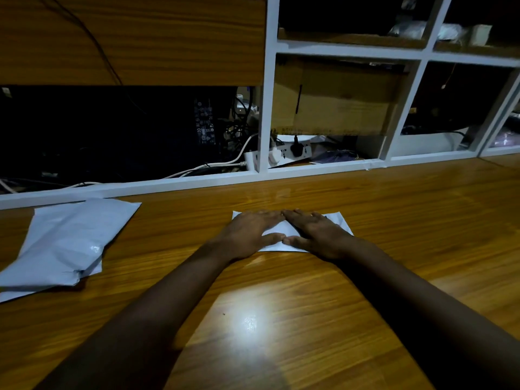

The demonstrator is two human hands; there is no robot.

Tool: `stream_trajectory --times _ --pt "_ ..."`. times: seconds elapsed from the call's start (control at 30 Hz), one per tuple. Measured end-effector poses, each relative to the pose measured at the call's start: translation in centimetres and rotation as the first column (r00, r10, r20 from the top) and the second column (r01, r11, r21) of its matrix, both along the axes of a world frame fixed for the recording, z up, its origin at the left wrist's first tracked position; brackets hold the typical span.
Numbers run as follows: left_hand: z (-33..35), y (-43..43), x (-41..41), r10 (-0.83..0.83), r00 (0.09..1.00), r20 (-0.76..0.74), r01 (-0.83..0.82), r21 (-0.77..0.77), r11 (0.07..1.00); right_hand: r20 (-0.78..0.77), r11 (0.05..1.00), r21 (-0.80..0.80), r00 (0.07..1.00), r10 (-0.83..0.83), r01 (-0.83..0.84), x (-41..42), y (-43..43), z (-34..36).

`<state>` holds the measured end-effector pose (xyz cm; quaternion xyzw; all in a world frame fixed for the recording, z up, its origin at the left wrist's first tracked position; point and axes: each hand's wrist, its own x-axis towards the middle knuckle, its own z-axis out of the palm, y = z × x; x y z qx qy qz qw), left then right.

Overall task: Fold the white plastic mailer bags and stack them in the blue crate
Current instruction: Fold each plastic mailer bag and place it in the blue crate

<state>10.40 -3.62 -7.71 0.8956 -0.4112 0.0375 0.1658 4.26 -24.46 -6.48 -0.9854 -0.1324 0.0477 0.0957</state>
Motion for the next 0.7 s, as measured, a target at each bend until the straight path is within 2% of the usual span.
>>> stream_trajectory --times 0.17,0.37,0.6,0.7 --pt "0.5 0.6 -0.5 0.103 0.993 -0.049 -0.090 0.217 0.972 -0.002 0.998 -0.062 1.000 -0.019 0.019 -0.1 -0.5 -0.1" --pt "0.7 1.3 -1.0 0.269 0.956 -0.114 -0.233 0.258 0.938 -0.018 0.982 -0.137 0.991 -0.130 0.126 -0.8 -0.9 -0.3" --pt "1.1 1.8 -2.4 0.398 0.913 -0.090 -0.360 0.281 0.889 0.019 0.918 -0.119 0.925 -0.379 0.378 -2.0 -2.4 -1.4" --pt "1.1 1.9 -3.1 0.468 0.881 -0.063 -0.434 0.285 0.855 0.080 0.887 -0.056 0.887 -0.454 0.459 -2.5 -2.7 -2.0"
